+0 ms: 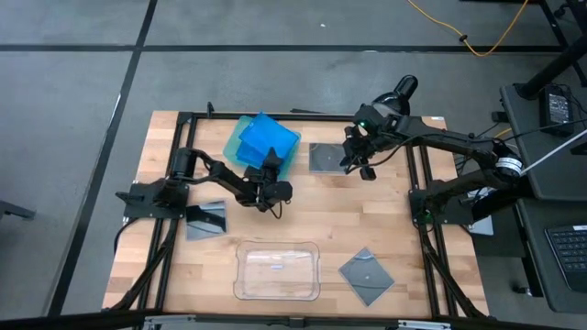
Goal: Pick & place jewel cases by type
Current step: Put the blue cd case into the green bin
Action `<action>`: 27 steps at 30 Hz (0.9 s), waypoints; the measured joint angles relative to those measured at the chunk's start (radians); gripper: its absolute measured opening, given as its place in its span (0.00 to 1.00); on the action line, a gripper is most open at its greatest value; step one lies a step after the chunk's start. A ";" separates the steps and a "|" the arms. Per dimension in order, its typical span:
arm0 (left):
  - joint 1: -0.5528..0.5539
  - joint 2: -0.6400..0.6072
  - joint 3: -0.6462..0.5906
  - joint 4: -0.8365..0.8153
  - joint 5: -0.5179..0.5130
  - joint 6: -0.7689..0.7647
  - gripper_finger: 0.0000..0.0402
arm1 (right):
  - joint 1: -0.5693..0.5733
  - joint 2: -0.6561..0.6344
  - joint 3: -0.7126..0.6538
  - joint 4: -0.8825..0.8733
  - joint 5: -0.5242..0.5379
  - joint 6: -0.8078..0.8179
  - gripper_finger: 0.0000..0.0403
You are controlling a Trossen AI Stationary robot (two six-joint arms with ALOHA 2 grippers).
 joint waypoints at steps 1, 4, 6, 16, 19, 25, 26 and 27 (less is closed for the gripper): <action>-0.002 0.000 0.000 0.004 -0.001 0.000 0.03 | 0.000 0.000 0.000 -0.005 0.000 0.001 0.02; -0.003 0.001 -0.001 0.031 0.002 -0.002 0.06 | 0.000 -0.001 0.000 -0.004 -0.001 0.001 0.02; -0.003 0.001 -0.001 0.038 0.002 -0.003 0.08 | 0.000 -0.001 0.000 -0.003 -0.002 0.001 0.02; -0.015 -0.027 -0.003 0.050 0.027 0.118 0.19 | 0.000 -0.001 0.000 -0.007 -0.005 0.001 0.02; -0.015 -0.056 -0.005 0.041 0.030 0.216 0.24 | 0.000 -0.001 0.000 -0.008 -0.005 0.001 0.02; -0.013 -0.074 -0.005 0.042 0.020 0.259 0.30 | 0.000 -0.001 0.000 -0.008 -0.005 0.000 0.02; -0.015 -0.074 -0.005 0.042 0.020 0.261 0.31 | 0.000 -0.001 0.000 -0.007 -0.006 -0.001 0.02; -0.018 -0.074 -0.005 0.043 0.019 0.261 0.32 | 0.000 -0.001 0.000 -0.007 -0.006 -0.001 0.02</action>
